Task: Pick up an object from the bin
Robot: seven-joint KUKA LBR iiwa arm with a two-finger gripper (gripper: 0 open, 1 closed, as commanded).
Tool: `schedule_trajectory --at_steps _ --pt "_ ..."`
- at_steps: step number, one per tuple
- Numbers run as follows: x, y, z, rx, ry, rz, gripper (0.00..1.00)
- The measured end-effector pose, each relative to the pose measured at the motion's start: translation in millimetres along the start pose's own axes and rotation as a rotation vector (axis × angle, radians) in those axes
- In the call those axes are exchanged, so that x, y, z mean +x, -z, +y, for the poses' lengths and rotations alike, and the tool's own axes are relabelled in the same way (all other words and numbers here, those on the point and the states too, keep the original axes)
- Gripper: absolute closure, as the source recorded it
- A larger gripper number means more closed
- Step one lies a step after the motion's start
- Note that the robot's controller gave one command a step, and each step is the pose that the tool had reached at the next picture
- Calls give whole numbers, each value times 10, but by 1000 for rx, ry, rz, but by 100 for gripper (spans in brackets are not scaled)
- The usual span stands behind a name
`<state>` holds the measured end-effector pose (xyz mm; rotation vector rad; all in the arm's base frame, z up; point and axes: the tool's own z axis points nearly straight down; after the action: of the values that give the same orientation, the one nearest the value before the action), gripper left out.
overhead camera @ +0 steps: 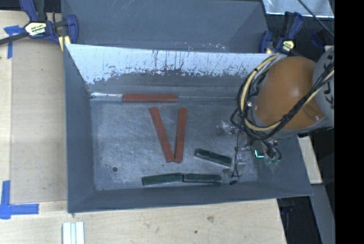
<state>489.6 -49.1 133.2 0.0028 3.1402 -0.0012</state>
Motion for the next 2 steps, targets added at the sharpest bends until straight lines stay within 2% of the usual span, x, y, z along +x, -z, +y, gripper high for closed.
schedule_trajectory --at_steps 1,2 --pt "-163 -648 -40 -2 -71 3 0" --pt "-178 -614 -35 -1 -68 -3 100"
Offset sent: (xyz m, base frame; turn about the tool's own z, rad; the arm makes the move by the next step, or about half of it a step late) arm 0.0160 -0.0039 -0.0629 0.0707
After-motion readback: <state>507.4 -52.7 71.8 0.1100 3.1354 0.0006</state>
